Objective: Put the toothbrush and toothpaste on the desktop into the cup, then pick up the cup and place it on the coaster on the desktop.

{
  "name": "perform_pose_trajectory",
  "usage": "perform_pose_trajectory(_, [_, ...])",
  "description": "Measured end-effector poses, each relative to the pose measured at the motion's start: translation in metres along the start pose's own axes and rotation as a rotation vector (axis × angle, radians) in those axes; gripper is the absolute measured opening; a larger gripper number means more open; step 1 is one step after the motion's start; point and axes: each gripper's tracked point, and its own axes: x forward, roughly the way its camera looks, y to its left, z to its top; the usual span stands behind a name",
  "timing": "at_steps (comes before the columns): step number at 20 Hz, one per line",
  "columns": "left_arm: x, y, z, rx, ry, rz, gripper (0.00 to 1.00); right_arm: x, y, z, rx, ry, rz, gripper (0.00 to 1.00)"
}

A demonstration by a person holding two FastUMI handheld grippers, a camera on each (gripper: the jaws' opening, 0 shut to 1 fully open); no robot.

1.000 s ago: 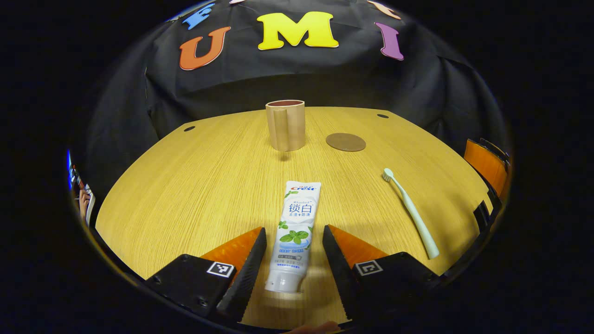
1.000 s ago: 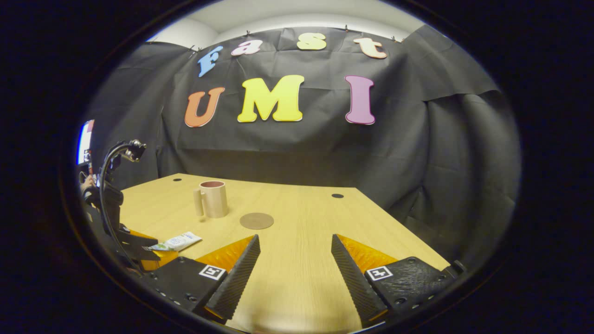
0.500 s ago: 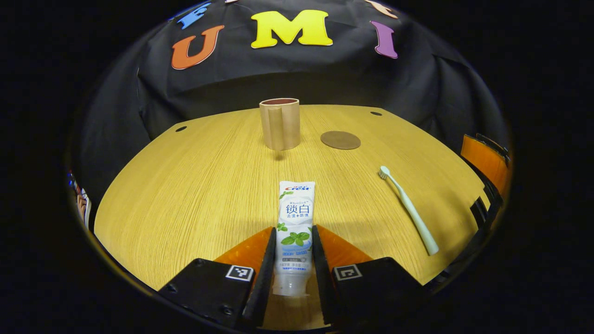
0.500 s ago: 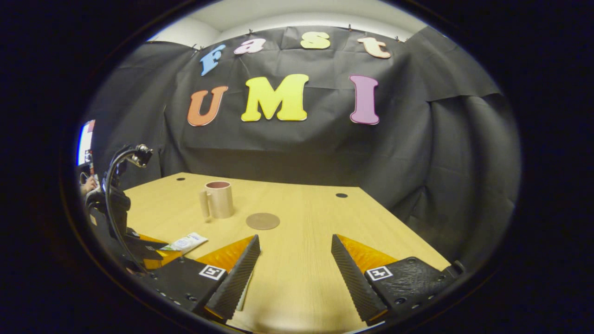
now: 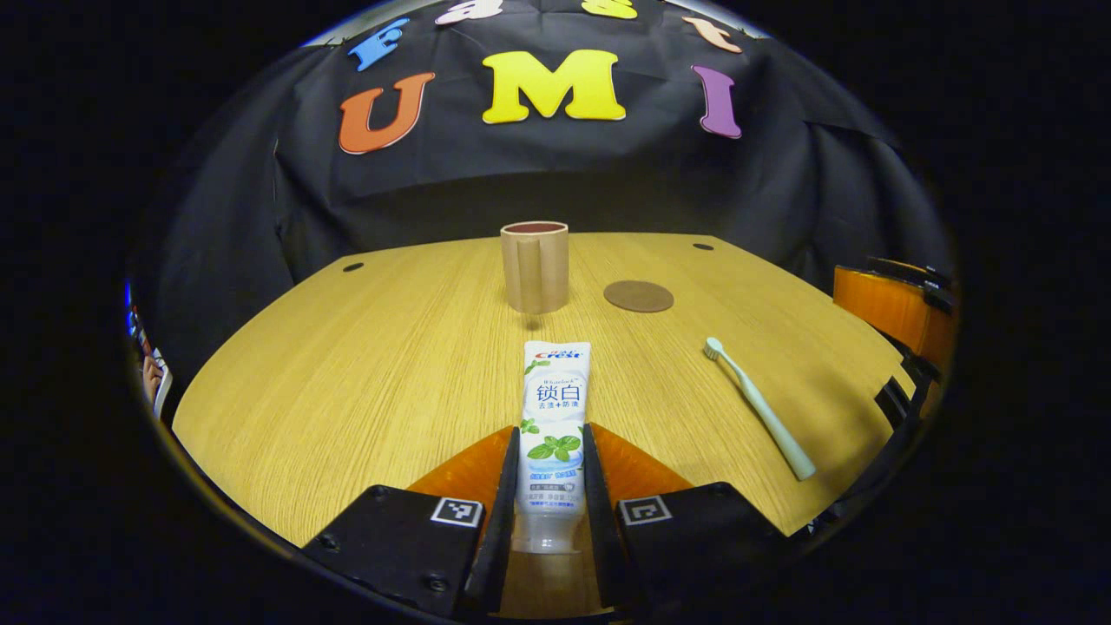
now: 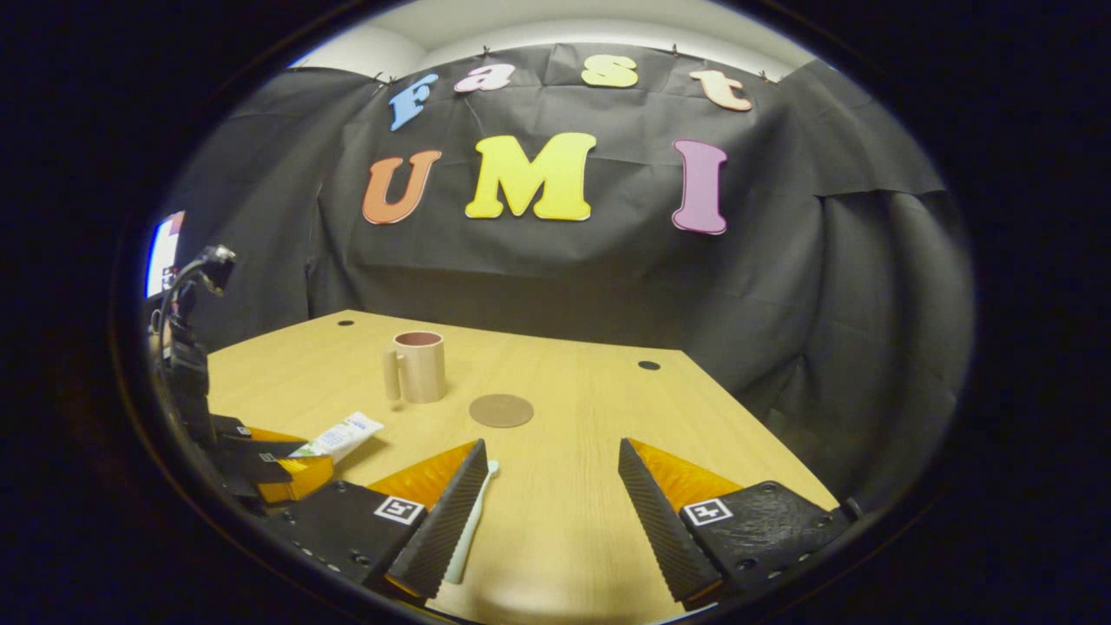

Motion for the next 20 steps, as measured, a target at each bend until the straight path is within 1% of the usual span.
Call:
perform_pose_trajectory(1, [-0.001, 0.002, 0.009, 0.004, -0.046, 0.014, 0.43, 0.003, 0.005, -0.003, 0.005, 0.011, 0.009, 0.92])
perform_pose_trajectory(3, [-0.012, 0.01, 0.029, 0.019, -0.139, 0.047, 0.42, 0.009, 0.014, -0.011, 0.008, 0.043, 0.022, 0.92])
perform_pose_trajectory(4, [-0.021, 0.016, 0.043, 0.026, -0.185, 0.067, 0.42, 0.013, 0.018, -0.015, 0.004, 0.059, 0.026, 0.9])
perform_pose_trajectory(5, [-0.029, 0.021, 0.053, 0.03, -0.228, 0.083, 0.42, 0.017, 0.022, -0.019, -0.003, 0.075, 0.032, 0.9])
perform_pose_trajectory(6, [-0.039, 0.025, 0.059, 0.032, -0.262, 0.094, 0.42, 0.022, 0.028, -0.026, -0.014, 0.097, 0.042, 0.93])
perform_pose_trajectory(8, [-0.053, 0.025, 0.067, 0.033, -0.303, 0.093, 0.42, 0.031, 0.034, -0.039, -0.02, 0.149, 0.041, 0.92])
perform_pose_trajectory(9, [-0.059, 0.026, 0.074, 0.032, -0.323, 0.094, 0.42, 0.034, 0.038, -0.043, -0.017, 0.171, 0.049, 0.94])
perform_pose_trajectory(10, [-0.064, 0.029, 0.079, 0.03, -0.344, 0.1, 0.42, 0.036, 0.041, -0.048, -0.012, 0.192, 0.05, 0.91])
perform_pose_trajectory(11, [-0.069, 0.033, 0.086, 0.025, -0.362, 0.101, 0.42, 0.038, 0.041, -0.051, -0.003, 0.211, 0.048, 0.94])
perform_pose_trajectory(12, [-0.075, 0.036, 0.09, 0.016, -0.377, 0.102, 0.42, 0.041, 0.043, -0.057, 0.008, 0.233, 0.048, 0.91])
perform_pose_trajectory(13, [-0.081, 0.039, 0.095, 0.007, -0.388, 0.104, 0.42, 0.043, 0.045, -0.064, 0.019, 0.261, 0.047, 0.91])
perform_pose_trajectory(14, [-0.086, 0.041, 0.1, -0.006, -0.401, 0.104, 0.46, 0.046, 0.043, -0.071, 0.028, 0.289, 0.031, 0.89])
perform_pose_trajectory(15, [-0.09, 0.043, 0.103, -0.015, -0.411, 0.108, 0.42, 0.047, 0.043, -0.077, 0.039, 0.317, 0.026, 0.84])
perform_pose_trajectory(16, [-0.094, 0.047, 0.105, -0.01, -0.419, 0.12, 0.42, 0.05, 0.049, -0.082, 0.048, 0.338, 0.041, 0.8])
perform_pose_trajectory(17, [-0.095, 0.05, 0.106, 0.0, -0.426, 0.131, 0.42, 0.051, 0.052, -0.085, 0.052, 0.347, 0.043, 0.8])
perform_pose_trajectory(18, [-0.096, 0.05, 0.105, 0.004, -0.43, 0.129, 0.42, 0.051, 0.056, -0.087, 0.05, 0.35, 0.048, 0.73])
perform_pose_trajectory(19, [-0.093, 0.048, 0.102, 0.002, -0.425, 0.118, 0.42, 0.052, 0.057, -0.089, 0.037, 0.354, 0.041, 0.73])
perform_pose_trajectory(20, [-0.092, 0.046, 0.097, -0.005, -0.413, 0.107, 0.42, 0.052, 0.056, -0.09, 0.022, 0.357, 0.031, 0.64])
